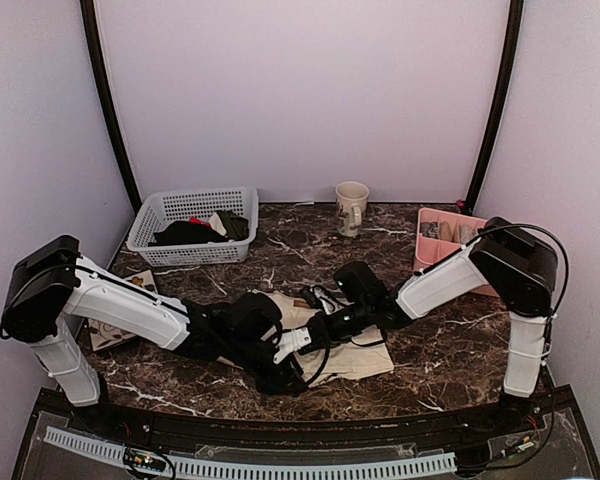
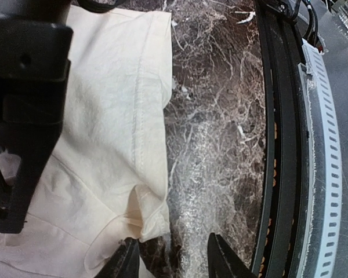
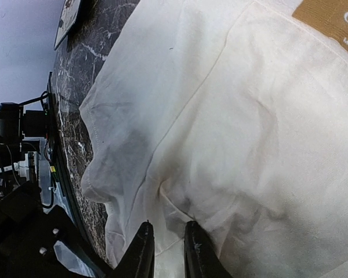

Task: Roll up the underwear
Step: Adjust the underwear at the center of the board.

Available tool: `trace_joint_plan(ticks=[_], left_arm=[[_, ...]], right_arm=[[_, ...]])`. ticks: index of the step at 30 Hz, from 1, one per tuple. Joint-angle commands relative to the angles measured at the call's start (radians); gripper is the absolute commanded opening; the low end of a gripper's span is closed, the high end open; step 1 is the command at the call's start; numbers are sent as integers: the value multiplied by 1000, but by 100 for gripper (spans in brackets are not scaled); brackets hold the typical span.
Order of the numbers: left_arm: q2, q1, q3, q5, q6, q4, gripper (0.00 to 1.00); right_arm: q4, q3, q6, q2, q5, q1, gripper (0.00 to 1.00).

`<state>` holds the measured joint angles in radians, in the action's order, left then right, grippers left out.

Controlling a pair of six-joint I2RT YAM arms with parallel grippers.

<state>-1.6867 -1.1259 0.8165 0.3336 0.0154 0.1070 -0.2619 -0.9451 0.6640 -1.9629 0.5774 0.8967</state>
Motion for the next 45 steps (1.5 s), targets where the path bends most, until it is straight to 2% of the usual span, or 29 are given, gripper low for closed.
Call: trace_joint_plan(ticks=[1,12,22,28,30,33,38,45], left_arm=[[-37,-5,26,-16,34,-7,43],[-47,-11,22,-17,57,2,37],[-86,-28,36,-32,49,40,35],[-84,-37,40,-105,25,28,23],[-81,-38,63,-113,4,-10,14],[-58,-38,82,-133,-40,-60,0],[17,-38,83,-114,-170,-114,0],[57,-36,153,-50,-519,-291,0]], right_arm=[[-48,23,7,-26,2,9,20],[-62,60,6,-43,-11,2,18],[-70,66,9,-59,-14,-4,16],[-80,73,18,-60,-17,-4,15],[-83,79,18,-58,-15,-5,15],[-90,89,18,-56,-20,-10,14],[-88,95,8,-59,-38,-17,12],[-48,81,-27,-64,-81,-33,10]])
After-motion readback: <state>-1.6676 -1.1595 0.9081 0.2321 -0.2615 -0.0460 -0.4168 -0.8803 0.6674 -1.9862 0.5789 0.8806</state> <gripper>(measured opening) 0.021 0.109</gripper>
